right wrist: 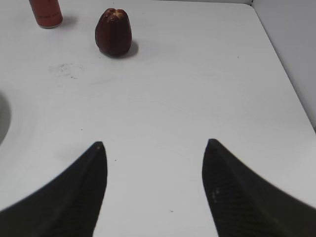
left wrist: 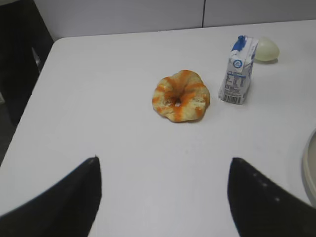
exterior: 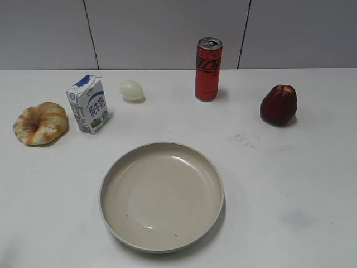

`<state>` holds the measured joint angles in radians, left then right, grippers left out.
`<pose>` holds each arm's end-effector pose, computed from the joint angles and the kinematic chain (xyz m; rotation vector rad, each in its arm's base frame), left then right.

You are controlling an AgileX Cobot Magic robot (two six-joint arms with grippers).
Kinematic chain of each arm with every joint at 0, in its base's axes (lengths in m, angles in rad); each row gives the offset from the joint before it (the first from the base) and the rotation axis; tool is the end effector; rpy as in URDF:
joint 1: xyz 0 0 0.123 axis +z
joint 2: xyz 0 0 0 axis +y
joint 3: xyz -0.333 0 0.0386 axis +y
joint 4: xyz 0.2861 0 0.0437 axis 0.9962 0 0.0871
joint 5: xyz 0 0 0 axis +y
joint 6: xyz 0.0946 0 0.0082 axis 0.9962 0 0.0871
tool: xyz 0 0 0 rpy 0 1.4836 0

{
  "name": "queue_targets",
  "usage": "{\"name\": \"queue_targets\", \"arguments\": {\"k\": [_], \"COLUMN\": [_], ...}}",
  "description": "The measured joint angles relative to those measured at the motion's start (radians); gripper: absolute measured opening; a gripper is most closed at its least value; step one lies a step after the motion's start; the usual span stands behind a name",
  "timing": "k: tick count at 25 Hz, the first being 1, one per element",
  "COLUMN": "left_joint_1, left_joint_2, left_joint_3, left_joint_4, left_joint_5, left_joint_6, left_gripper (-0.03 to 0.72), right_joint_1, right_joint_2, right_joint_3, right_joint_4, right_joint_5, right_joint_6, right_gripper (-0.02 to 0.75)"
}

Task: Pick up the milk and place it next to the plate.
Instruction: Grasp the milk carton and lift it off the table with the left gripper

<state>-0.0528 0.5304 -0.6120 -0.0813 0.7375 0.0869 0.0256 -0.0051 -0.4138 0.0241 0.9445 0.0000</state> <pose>0.0934 -0.0101 0.3406 0.1169 2.1346 -0.0737 -0.0037 0.0018 0.2758 -0.0240 2.0091 0.0450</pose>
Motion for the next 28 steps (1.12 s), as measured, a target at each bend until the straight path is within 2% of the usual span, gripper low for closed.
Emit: {"name": "queue_targets", "arguments": {"k": [4,9,11,13,16,21,28], "left_joint_1": [0.0,0.0,-0.007,-0.025,-0.078,-0.169,-0.192], "left_joint_2": [0.321,0.695,0.813,0.926,1.064,1.254,1.453], "left_joint_3": [-0.163,-0.438,-0.545,-0.629,-0.73,-0.855,-0.997], "left_joint_4": [-0.07,-0.279,-0.326,-0.331,-0.322,-0.234,-0.199], "left_joint_5": [-0.026,0.04,0.095,0.132,0.158,0.165,0.168], "left_joint_6": [0.036,0.275,0.313,0.33,0.335,0.335,0.315], "left_gripper": [0.6,0.6,0.6,0.605,0.658,0.67,0.67], "right_joint_1": [0.0,0.0,0.0,0.0,0.0,0.0,0.0], "right_joint_2": [0.0,0.0,0.0,0.0,0.0,0.0,0.0], "right_joint_3": [0.0,0.0,0.0,0.0,0.0,0.0,0.0], "right_joint_4": [0.0,0.0,0.0,0.0,0.0,0.0,0.0], "right_joint_5": [0.0,0.0,0.0,0.0,0.0,0.0,0.0], "right_joint_6": [0.0,0.0,0.0,0.0,0.0,0.0,0.0], "right_gripper": [0.463,0.461,0.46,0.46,0.46,0.46,0.46]}}
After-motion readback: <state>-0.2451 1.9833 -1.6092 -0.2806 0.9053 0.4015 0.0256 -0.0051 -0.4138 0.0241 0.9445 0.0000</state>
